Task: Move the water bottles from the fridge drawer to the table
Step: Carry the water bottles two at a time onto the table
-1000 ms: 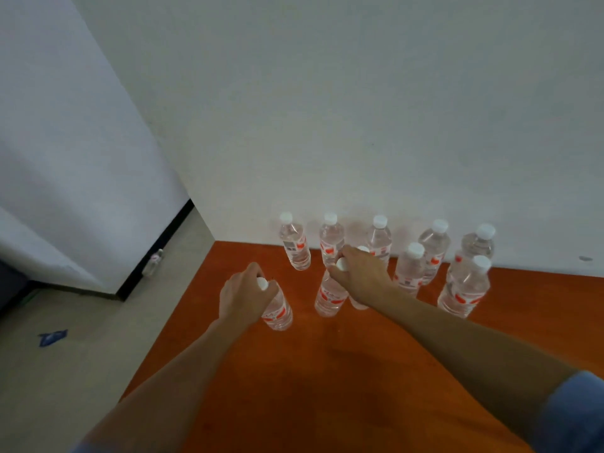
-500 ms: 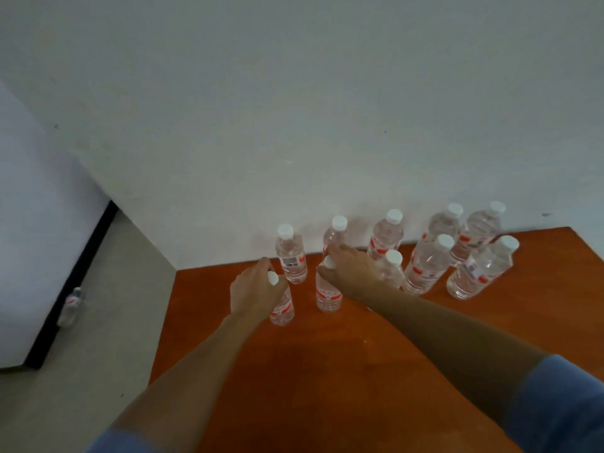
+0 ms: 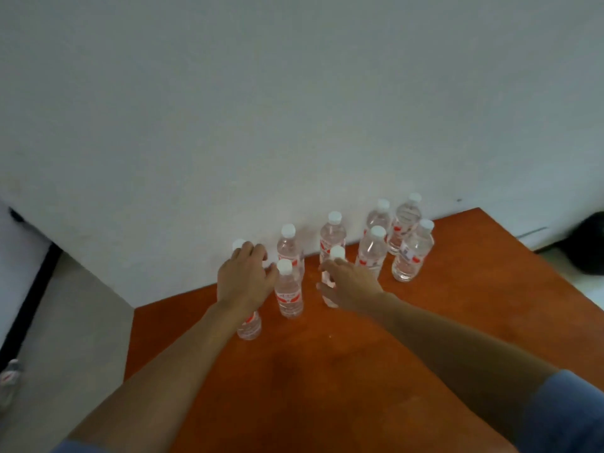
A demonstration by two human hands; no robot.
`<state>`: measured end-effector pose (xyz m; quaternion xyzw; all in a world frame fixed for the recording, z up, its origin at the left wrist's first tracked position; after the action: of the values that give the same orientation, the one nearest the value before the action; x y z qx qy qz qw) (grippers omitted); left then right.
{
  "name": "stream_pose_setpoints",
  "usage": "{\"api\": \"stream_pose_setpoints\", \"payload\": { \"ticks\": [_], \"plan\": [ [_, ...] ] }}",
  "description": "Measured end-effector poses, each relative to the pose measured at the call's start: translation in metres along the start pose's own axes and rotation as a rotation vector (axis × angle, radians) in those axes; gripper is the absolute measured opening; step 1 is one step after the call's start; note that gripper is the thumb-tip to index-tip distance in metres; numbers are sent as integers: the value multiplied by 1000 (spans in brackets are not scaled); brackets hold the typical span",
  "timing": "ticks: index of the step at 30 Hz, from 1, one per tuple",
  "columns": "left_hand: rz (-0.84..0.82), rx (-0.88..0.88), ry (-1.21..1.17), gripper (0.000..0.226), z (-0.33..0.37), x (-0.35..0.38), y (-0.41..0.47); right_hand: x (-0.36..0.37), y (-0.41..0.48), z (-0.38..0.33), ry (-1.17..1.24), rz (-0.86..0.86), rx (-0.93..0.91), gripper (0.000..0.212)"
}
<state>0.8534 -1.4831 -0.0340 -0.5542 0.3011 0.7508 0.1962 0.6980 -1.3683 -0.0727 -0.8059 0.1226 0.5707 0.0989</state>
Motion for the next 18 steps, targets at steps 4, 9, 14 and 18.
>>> {"api": "stream_pose_setpoints", "payload": {
  "ticks": [4, 9, 14, 18],
  "plan": [
    [-10, 161, -52, 22, 108, -9, -10, -42, -81, 62, -58, 57, 78, 34],
    [-72, 364, -95, 17, 279, 12, -58, -90, -230, 177, -138, 122, 296, 36],
    [-186, 592, -94, 18, 458, 47, -126, -130, -397, 285, -183, 218, 548, 35],
    [-256, 794, -147, 17, 593, 63, -179, -160, -521, 359, -152, 292, 770, 38]
  ]
}}
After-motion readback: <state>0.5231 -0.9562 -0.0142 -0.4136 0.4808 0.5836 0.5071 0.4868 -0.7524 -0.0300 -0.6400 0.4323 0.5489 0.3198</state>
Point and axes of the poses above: each hand's wrist, its own y-axis towards the middle knuckle, its own x-axis out of the palm, z = x × y, the point moved 5 cm from there along y, towards the middle knuckle, and after that the axes turned 1 degree about z, right-handed, at the moved point
